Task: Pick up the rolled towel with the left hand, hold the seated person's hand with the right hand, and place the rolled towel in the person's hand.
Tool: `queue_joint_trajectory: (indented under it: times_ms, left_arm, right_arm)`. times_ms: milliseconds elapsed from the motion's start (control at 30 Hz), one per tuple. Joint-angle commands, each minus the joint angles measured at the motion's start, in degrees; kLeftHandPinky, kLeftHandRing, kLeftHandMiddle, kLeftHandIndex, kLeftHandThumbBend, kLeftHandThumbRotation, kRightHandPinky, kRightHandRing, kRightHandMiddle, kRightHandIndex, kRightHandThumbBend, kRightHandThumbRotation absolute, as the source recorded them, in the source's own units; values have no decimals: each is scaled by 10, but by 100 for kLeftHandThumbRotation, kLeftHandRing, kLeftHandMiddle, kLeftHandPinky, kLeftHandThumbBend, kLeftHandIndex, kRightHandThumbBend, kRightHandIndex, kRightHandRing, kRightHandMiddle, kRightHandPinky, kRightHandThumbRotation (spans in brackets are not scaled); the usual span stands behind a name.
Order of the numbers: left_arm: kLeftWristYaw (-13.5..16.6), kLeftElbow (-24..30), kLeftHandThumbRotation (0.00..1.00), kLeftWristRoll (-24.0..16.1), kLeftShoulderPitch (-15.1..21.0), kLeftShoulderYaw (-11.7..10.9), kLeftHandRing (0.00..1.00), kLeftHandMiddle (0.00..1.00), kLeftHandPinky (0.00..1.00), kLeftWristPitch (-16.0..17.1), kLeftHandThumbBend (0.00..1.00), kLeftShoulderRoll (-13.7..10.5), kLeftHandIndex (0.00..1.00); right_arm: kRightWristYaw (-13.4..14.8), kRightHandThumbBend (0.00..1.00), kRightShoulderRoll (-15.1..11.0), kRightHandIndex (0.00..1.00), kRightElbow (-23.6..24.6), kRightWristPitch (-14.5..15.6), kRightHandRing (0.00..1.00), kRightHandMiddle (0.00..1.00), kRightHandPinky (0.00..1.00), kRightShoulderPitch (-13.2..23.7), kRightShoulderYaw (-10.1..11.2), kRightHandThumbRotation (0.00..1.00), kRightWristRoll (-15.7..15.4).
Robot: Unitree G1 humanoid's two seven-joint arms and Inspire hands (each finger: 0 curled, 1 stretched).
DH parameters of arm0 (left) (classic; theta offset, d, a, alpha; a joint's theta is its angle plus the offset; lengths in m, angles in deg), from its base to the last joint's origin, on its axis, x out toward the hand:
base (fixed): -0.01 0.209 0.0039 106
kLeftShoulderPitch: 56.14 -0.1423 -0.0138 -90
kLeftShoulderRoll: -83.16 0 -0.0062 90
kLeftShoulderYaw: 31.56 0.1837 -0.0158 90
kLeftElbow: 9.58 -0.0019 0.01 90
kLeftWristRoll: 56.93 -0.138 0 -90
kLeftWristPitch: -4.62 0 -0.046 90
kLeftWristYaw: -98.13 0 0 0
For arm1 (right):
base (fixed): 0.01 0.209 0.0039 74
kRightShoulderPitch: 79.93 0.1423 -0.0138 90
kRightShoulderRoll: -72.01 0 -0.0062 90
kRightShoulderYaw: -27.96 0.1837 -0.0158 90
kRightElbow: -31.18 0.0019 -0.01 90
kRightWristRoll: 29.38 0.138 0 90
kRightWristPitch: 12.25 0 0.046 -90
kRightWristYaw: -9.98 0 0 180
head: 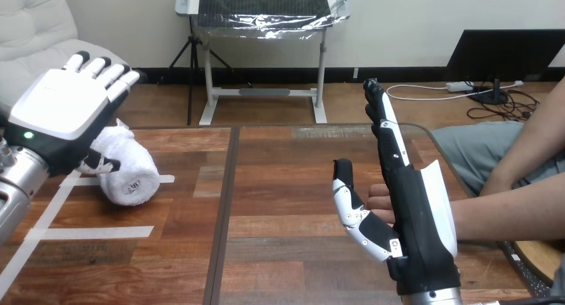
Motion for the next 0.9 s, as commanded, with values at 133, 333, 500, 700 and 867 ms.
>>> queue_joint_trajectory:
  times_ms: [133, 333, 500, 700, 867]
  left_arm:
    - [-14, -18, 5, -31, 88, 40, 97, 95, 99, -15, 76, -13, 94]
    - [-29, -38, 4, -55, 117, 65, 96, 95, 98, -17, 76, -10, 94]
    - [-37, -53, 3, -74, 137, 86, 95, 94, 97, -20, 78, -7, 93]
    - [-60, -81, 3, -64, 156, 99, 95, 94, 96, -11, 81, 4, 92]
    - [-89, -103, 4, -16, 162, 85, 95, 94, 96, 3, 81, 18, 92]
  right_arm:
    - [-2, 0, 9, 100, -1, -10, 100, 100, 100, 33, 7, 0, 7]
    - [-5, 0, 9, 100, -2, -11, 100, 100, 100, 34, 8, 0, 8]
    - [-7, 0, 8, 100, 1, -10, 100, 100, 100, 33, 9, 0, 7]
    - [-7, 0, 9, 100, 1, -10, 100, 100, 100, 32, 10, 0, 8]
    - [-8, 0, 10, 100, 1, -9, 100, 100, 100, 31, 11, 0, 10]
